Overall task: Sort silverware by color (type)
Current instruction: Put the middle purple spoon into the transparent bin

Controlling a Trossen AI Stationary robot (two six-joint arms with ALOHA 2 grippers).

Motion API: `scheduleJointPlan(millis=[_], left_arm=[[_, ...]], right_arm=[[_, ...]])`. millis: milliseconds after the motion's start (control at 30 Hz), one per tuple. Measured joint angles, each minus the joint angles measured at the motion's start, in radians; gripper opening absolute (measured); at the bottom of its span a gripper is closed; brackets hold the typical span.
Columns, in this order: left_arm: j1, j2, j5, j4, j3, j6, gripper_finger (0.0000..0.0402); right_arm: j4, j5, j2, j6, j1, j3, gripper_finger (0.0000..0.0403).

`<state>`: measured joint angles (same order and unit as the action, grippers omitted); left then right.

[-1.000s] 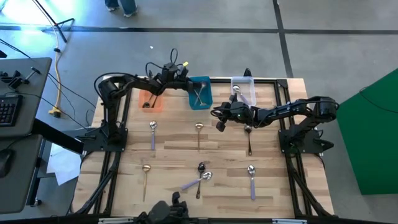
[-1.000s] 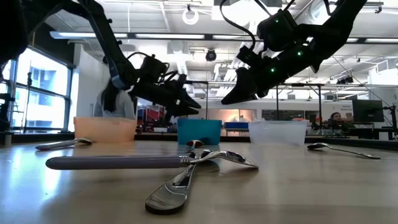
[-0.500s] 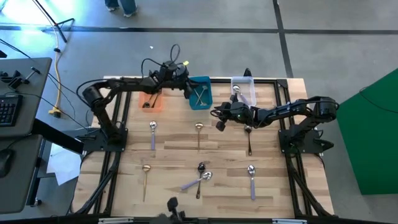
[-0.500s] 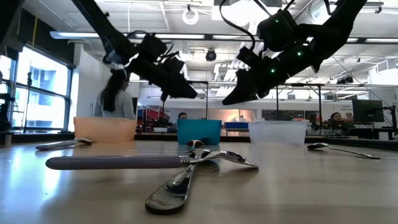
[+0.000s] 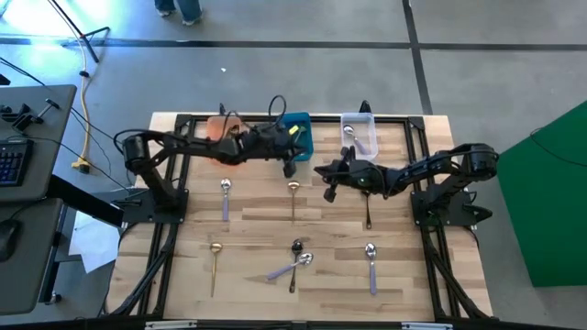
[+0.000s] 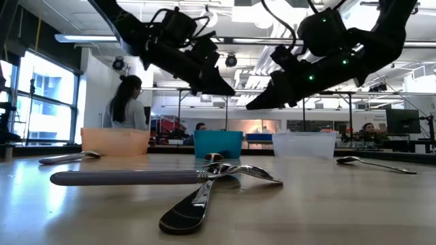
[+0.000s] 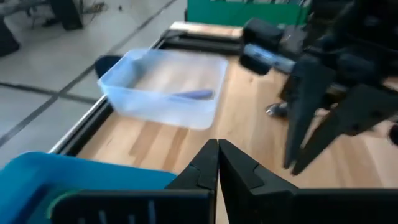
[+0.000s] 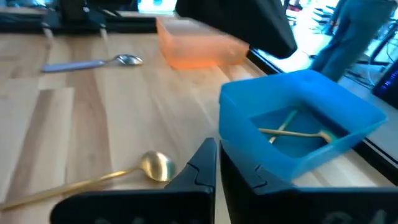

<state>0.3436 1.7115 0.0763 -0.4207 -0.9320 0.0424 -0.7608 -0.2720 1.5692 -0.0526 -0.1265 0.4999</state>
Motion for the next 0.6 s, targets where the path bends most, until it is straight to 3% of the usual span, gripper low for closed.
scheduleJointPlan(millis=[300, 600], left_arm=[[-0.026, 0.000, -0.003, -0.367, 0.227, -0.061, 0.0001], [-0.023, 0.000, -0.002, -0.450, 0.302, -0.065, 0.0001]], right_arm=[[-0.036, 0.071, 0.000, -0.022, -0.005, -0.003, 0.0001], [-0.059, 0.116, 0.000, -0.007, -0.050, 0.032, 0.0000]])
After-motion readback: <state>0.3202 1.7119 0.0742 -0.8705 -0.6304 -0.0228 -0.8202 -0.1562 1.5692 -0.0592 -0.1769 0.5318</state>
